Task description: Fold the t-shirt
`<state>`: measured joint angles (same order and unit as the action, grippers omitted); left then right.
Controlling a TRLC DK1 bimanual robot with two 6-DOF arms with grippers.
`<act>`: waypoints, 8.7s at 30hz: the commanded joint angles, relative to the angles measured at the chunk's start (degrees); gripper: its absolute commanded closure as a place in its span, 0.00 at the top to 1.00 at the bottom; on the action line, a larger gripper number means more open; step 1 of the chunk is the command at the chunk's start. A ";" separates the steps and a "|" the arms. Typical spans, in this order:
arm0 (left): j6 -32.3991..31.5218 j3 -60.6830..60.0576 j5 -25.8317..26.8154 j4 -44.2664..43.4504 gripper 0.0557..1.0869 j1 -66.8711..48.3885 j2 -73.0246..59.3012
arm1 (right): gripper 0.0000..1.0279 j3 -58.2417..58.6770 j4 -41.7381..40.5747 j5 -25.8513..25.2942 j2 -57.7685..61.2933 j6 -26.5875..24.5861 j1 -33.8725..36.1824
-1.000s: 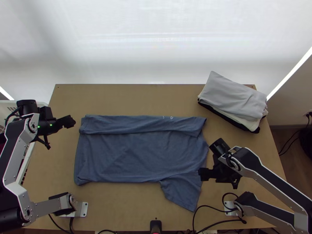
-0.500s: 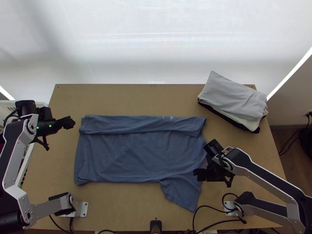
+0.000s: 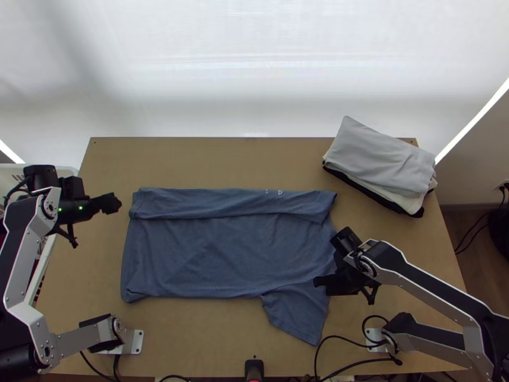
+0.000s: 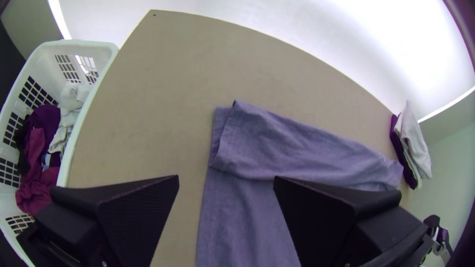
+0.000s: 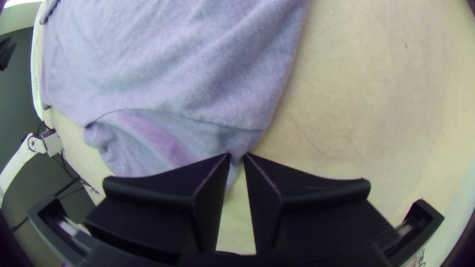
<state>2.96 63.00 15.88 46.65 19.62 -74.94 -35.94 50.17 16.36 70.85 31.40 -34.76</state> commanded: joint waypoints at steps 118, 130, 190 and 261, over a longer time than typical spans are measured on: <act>21.21 17.42 -20.80 7.05 0.04 -17.77 -21.22 | 0.03 -32.44 -1.22 -4.41 11.59 -10.22 18.06; 19.01 23.31 -20.80 6.43 0.04 -17.51 -27.81 | 0.03 -40.61 -5.17 -7.13 22.31 -7.84 18.50; 12.95 14.78 24.20 2.57 0.93 4.99 -31.76 | 0.93 -55.55 -2.36 2.62 17.39 2.35 18.94; -1.03 25.06 17.52 5.64 0.04 -10.30 -16.21 | 0.93 -59.94 0.28 7.99 18.18 4.20 22.37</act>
<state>6.24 85.97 32.97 51.59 12.97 -93.56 -96.16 50.24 23.86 89.23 34.94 -13.04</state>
